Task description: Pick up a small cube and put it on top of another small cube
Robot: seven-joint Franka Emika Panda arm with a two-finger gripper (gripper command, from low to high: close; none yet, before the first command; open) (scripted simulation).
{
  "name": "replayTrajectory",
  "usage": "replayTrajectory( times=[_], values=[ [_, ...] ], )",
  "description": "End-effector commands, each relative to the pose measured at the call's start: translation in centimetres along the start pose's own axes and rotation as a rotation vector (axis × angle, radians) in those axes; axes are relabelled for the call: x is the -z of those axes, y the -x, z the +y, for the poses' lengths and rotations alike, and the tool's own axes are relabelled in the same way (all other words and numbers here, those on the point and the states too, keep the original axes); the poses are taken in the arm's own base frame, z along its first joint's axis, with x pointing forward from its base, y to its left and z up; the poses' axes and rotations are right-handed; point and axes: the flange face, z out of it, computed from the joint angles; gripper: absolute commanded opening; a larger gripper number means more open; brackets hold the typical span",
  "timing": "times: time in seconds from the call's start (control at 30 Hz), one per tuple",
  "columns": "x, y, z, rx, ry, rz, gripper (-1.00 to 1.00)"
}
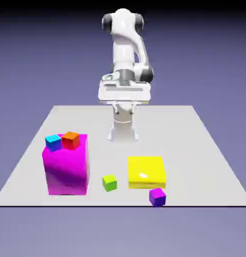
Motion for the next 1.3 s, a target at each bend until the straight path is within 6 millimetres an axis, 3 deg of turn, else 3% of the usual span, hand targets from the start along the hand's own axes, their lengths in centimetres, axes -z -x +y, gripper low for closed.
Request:
replayTrajectory(
  times=[0.0, 0.4, 0.77, 0.83, 1.03, 1.07, 1.1, 1.27],
  values=[
    [-1.0, 0.0, 0.4, -0.040, 0.032, -0.014, 0.00],
    [-12.4, 1.6, 7.0, -0.556, 0.415, -0.141, 0.00],
    [-20.7, 5.5, 14.4, -1.057, 0.766, -0.205, 0.00],
    [-21.1, 5.7, 14.7, -1.083, 0.784, -0.208, 0.00],
    [-26.1, 9.3, 18.0, -1.083, 0.784, -0.208, 0.00],
    [-26.1, 9.3, 18.0, -1.083, 0.784, -0.208, -1.00],
    [-26.1, 9.3, 18.0, -1.083, 0.784, -0.208, -1.00],
    [-21.9, 6.2, 15.2, -1.085, 0.782, -0.208, -1.00]
  ],
)
